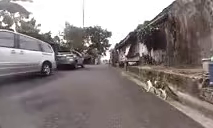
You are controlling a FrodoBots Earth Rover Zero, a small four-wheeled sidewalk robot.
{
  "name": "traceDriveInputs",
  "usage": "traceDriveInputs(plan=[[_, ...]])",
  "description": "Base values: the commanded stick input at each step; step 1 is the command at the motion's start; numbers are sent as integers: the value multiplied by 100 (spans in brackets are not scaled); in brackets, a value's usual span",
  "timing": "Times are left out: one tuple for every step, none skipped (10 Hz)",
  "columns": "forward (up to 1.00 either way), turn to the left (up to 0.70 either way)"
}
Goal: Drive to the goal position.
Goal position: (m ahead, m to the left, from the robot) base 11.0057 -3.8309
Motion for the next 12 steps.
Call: traceDriveInputs(plan=[[100,0],[100,0],[100,0],[100,0],[100,0],[100,0],[100,0],[100,0],[100,0],[100,0],[100,0],[100,0]])
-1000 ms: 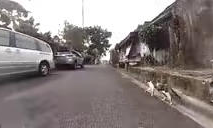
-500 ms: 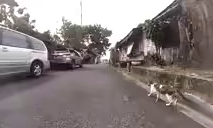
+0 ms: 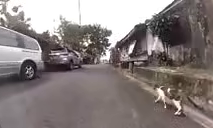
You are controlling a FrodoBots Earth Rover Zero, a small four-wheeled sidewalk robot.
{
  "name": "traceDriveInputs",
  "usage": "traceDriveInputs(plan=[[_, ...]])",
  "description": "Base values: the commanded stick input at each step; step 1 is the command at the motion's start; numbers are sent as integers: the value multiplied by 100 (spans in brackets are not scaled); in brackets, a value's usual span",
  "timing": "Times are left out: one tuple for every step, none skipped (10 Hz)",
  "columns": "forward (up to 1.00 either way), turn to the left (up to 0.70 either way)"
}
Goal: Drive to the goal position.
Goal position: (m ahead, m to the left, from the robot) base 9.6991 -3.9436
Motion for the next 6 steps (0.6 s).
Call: traceDriveInputs(plan=[[100,0],[100,0],[100,0],[100,0],[100,0],[100,0]])
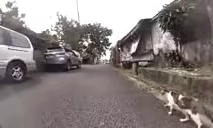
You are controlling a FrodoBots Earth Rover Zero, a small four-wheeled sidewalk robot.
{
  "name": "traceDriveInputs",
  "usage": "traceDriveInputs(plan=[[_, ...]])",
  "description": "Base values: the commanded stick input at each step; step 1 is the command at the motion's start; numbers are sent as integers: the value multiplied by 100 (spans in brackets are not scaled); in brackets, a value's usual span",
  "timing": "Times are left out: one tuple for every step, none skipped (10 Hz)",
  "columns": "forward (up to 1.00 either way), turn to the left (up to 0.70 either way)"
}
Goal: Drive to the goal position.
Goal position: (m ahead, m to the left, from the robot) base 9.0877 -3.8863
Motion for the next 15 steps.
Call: traceDriveInputs(plan=[[100,0],[100,0],[100,0],[100,0],[100,0],[100,0],[100,0],[100,0],[100,0],[100,0],[100,0],[100,0],[100,0],[100,0],[100,0]])
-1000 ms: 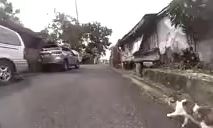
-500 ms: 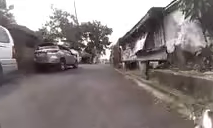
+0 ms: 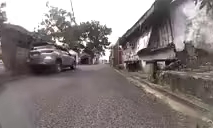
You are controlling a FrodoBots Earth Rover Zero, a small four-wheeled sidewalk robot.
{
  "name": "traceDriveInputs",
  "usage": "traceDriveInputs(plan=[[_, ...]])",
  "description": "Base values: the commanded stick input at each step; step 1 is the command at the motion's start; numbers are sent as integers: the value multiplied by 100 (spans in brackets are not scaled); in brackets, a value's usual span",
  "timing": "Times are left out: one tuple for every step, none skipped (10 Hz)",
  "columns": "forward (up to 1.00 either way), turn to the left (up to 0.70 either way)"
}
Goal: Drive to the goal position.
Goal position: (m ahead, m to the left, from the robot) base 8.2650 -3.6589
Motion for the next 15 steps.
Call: traceDriveInputs(plan=[[100,0],[100,0],[100,0],[100,0],[100,0],[100,0],[100,0],[100,0],[100,0],[100,0],[100,0],[100,0],[100,0],[100,0],[100,0]])
